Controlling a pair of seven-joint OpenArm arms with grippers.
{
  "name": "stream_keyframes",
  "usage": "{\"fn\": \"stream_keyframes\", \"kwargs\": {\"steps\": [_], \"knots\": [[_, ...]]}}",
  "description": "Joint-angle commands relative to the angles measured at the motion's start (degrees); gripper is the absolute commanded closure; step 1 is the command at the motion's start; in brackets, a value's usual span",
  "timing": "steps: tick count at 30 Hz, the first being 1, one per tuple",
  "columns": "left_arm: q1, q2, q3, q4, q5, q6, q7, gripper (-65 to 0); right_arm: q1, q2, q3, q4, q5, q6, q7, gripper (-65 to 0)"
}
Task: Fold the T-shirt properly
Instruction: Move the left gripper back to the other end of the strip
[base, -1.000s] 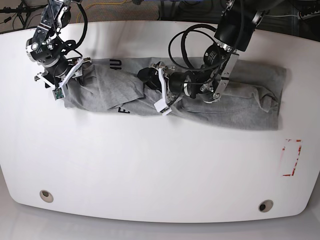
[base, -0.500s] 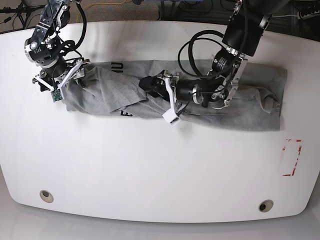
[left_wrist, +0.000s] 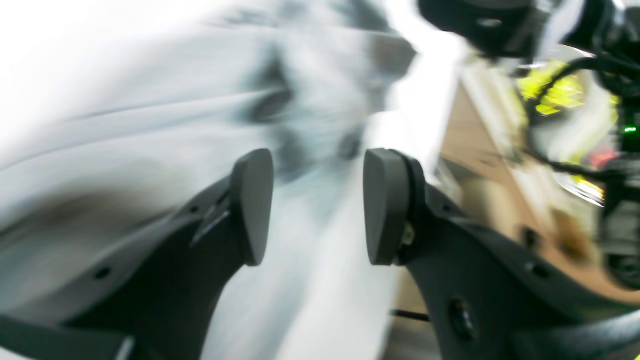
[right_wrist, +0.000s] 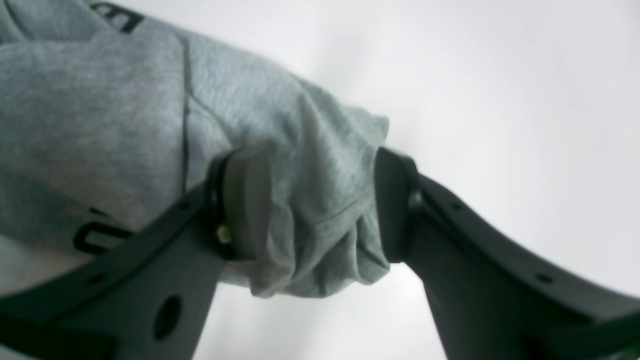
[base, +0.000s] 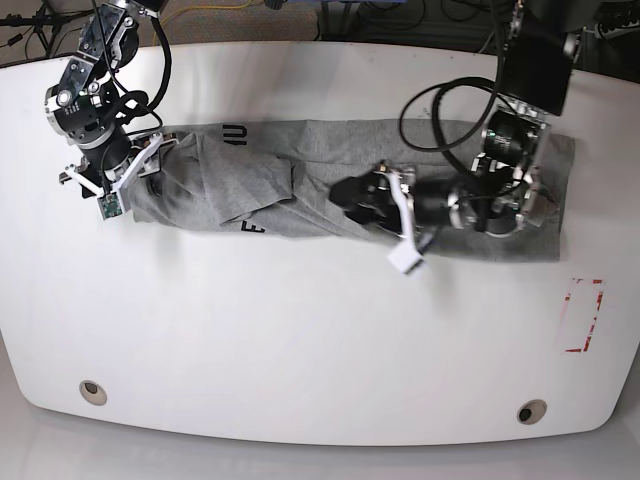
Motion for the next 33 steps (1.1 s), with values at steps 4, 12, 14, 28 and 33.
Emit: {"fn": "stream_keyframes", "kwargs": {"steps": [4,12,14,28,33], "knots": [[0.23,-8.14,-7.08,1.84,-1.21,-0.32,-0.84,-27.9,0.94,-2.03,-1.51,1.19,4.49,-0.1,-0.68,-30.6],[5.59,-12.09,-15.69,1.84,-0.86,-0.32,-0.84,-27.9,0.68,-2.56,-7.13,0.49,11.7,-0.1,-0.86,-23.1],[7.44,-12.18,-17.54,1.67,-0.51,-0.32,-0.84,-27.9,0.68,-2.56,-8.45,-0.65,11.97,-0.1,-0.86,-16.2],[14.82,-9.72,-23.61,1.58,14.08,-1.46,-1.1,-27.9,1.99,-1.95,-12.85,-14.11,11.61,-0.1,3.8,-12.2],[14.29,-9.63,-23.69,-3.26,18.3,-7.62,-1.1,-27.9,2.79,0.52,-12.76,-18.32,11.53,-0.1,6.7,-12.2]]}}
